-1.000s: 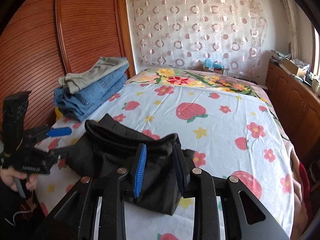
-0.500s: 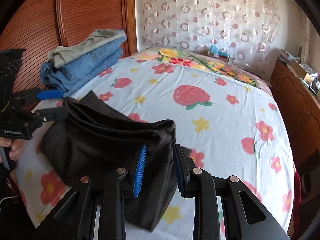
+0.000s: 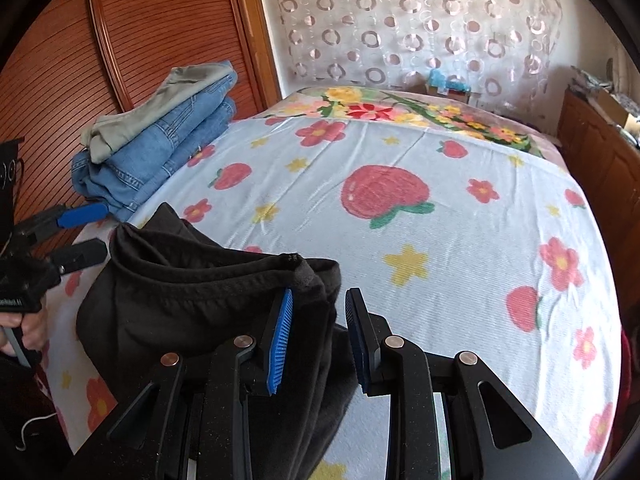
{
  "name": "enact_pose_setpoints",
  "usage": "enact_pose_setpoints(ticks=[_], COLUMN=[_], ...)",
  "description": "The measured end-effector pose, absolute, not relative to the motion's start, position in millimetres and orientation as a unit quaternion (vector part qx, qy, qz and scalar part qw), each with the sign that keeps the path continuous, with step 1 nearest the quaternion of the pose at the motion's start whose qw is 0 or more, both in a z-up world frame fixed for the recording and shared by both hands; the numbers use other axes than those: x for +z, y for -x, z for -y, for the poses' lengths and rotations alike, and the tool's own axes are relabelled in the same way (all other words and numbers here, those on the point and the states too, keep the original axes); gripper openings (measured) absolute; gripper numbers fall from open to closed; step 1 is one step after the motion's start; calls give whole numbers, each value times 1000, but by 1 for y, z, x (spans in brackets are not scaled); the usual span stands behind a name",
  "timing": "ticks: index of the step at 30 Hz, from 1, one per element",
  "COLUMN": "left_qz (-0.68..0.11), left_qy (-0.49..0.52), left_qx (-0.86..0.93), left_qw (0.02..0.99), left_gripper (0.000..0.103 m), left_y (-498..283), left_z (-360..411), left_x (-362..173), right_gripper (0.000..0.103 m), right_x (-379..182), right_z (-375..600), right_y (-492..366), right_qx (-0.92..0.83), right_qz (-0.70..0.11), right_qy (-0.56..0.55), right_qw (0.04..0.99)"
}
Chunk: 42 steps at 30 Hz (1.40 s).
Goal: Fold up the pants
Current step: 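Lower the fold onto the pants and open both grippers, then grasp the folded edge of the pants again with both grippers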
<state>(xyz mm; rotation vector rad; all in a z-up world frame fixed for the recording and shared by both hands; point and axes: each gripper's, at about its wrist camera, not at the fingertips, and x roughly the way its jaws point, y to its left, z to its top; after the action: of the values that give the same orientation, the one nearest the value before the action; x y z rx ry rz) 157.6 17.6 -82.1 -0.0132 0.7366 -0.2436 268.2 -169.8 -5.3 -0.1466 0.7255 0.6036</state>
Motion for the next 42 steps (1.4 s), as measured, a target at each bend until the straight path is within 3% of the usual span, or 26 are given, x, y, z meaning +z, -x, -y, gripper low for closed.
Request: enact_pose_setpoints(ticks=[2,3,4,7,10,12,14,16,18,20,22,26,28,42], left_qz=[-361,-361,-362,-361,-361,-362,-362,-362,-361,-362,-363,-369,-371,-389], left_qy=[7,7,6,6,8,8,5,5,5,4,6,11,12,12], left_qx=[-120,-121,-121,-123,-137,-143,-147,-149,-157,-159,-164,-164,-165,-164], left_qw=[925,924,924,924,923,921,921,920,919,919,917,915,914,906], left_gripper=[80,80,80,80,66,65,52,51,43,42,41,41,41,41], left_y=[-155,-153,-152,-147,-140,-136,-132,-128,-122,-116,-108,-95,-90,-88], left_z=[-17,-17,-16,-15,-13,-12,-10,-8,-7,-6,-7,-8,-9,-7], left_x=[-84,-84,-85,-83,-83,-83,-83,-83,-84,-85,-86,-91,-93,-111], right_gripper=[27,14,7,6,6,6,6,6,6,10,22,24,30,31], right_x=[-7,-7,-8,-5,-9,-12,-12,-11,-7,-4,1,3,1,-12], right_z=[170,169,170,179,186,186,186,186,188,193,195,204,210,212], right_y=[-269,-270,-270,-269,-272,-270,-268,-265,-260,-252,-243,-212,-196,-152], right_qx=[300,303,304,279,259,255,255,252,247,240,244,262,265,265], right_qz=[-350,-351,-352,-340,-352,-352,-352,-350,-346,-343,-341,-334,-332,-347], right_qy=[69,69,69,54,42,47,47,47,47,46,43,39,39,50], right_qw=[885,883,883,896,899,899,899,901,904,907,907,905,904,899])
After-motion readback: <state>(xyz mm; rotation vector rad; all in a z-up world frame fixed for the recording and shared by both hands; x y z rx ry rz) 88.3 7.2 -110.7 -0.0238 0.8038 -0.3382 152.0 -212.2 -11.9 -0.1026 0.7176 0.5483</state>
